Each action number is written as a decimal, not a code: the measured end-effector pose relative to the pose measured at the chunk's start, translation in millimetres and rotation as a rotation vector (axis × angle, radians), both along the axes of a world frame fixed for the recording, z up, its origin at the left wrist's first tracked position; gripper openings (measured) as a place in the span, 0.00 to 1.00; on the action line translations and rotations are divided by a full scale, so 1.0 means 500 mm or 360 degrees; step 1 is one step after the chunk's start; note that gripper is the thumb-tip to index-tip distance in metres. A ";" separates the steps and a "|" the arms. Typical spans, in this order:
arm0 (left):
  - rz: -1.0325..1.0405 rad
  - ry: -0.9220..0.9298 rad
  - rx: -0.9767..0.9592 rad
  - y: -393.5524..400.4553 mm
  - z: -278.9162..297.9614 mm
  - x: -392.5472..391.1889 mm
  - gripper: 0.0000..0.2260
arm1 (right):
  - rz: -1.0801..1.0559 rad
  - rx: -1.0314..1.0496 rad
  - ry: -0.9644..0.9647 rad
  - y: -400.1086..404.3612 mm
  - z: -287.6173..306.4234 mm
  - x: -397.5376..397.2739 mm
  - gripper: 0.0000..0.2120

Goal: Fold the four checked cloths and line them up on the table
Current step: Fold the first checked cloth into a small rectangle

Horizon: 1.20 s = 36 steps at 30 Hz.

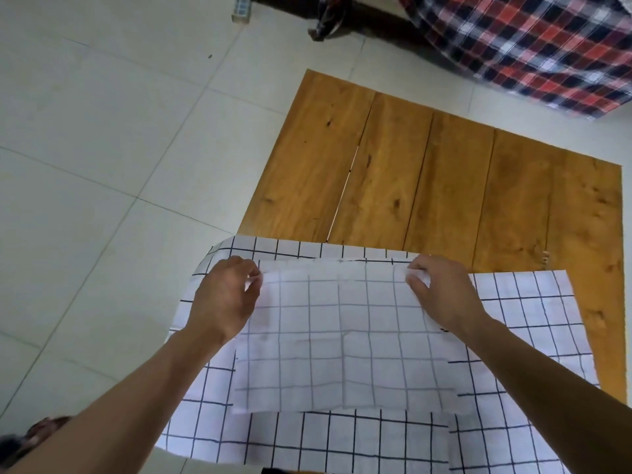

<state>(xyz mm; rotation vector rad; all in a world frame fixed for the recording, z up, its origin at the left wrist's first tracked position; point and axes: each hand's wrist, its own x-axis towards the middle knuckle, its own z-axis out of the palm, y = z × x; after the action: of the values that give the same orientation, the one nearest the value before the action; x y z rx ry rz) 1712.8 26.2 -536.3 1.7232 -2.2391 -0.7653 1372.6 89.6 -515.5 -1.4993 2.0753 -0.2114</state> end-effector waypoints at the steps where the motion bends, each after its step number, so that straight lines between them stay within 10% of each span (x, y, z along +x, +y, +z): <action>1: 0.0015 0.0016 0.0001 -0.001 -0.008 -0.001 0.06 | 0.0002 0.0010 0.0001 -0.003 -0.008 -0.003 0.06; 36: 0.0412 0.0033 0.0161 -0.060 -0.004 -0.037 0.08 | -0.0106 -0.0079 0.0054 -0.040 -0.049 -0.086 0.13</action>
<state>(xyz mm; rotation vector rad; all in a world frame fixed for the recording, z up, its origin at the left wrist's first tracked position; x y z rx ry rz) 1694.4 -3.7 -538.3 1.9911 -1.9410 -0.8421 1329.4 69.5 -539.9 -1.4733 2.1633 -0.2669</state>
